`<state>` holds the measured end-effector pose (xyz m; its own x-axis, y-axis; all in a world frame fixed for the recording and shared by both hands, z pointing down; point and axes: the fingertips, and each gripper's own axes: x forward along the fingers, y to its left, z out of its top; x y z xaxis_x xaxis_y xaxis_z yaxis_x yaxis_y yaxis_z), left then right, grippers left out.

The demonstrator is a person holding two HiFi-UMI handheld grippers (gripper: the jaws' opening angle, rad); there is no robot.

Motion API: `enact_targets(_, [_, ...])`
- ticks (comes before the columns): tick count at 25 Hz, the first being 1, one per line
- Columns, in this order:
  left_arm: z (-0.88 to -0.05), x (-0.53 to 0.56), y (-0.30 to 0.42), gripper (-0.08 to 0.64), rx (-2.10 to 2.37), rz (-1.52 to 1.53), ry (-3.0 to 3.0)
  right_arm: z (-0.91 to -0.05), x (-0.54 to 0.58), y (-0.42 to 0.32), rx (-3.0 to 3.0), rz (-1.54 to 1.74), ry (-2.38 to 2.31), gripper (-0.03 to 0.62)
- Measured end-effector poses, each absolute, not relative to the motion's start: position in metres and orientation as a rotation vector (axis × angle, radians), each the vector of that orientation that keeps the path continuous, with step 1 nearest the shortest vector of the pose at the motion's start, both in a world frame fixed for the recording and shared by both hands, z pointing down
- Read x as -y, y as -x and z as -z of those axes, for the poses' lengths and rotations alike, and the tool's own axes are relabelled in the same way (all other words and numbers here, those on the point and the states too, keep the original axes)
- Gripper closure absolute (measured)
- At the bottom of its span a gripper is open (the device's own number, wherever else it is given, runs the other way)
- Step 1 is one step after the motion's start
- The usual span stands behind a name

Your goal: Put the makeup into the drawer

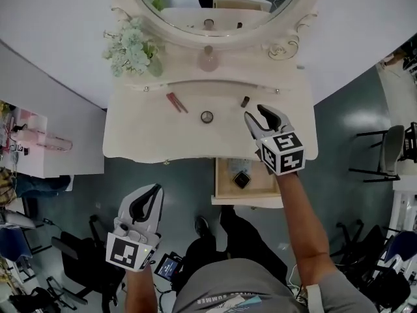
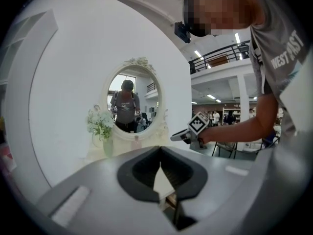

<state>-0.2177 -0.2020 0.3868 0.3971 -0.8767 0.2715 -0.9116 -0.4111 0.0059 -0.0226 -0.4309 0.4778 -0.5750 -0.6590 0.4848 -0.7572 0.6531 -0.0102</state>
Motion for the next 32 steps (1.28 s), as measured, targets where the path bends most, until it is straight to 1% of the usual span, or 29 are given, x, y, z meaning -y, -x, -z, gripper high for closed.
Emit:
enact_targets(3, [-0.394,0.217,0.217,0.557,1.621,-0.325,-2.494,-0.509,0.459,0.023,2.385,-0.332,-1.109,0.400])
enact_targets(7, [-0.413,0.232,0.217,0.557,1.611,-0.334,-2.465,-0.551,0.492,0.024,2.323,-0.359,-1.094,0.388])
enact_targets(13, [-0.439,0.245,0.216,0.557,1.602,-0.338,-2.422,-0.614,0.524,0.022,2.215,-0.375,-1.042,0.387])
enact_targets(18, [-0.451,0.253,0.217,0.557,1.604,-0.334,-2.404,-0.646,0.539,0.022,2.167,-0.376,-1.011,0.388])
enact_targets(21, [-0.455,0.257,0.218,0.557,1.604,-0.333,-2.395,-0.656,0.544,0.023,2.146,-0.354,-0.993,0.409])
enact_targets(26, [-0.460,0.259,0.214,0.557,1.597,-0.342,-2.393,-0.667,0.545,0.021,2.122,-0.324,-0.966,0.477])
enact_targets(32, [-0.457,0.259,0.208,0.557,1.584,-0.344,-2.412,-0.658,0.537,0.018,2.135,-0.304,-0.972,0.483])
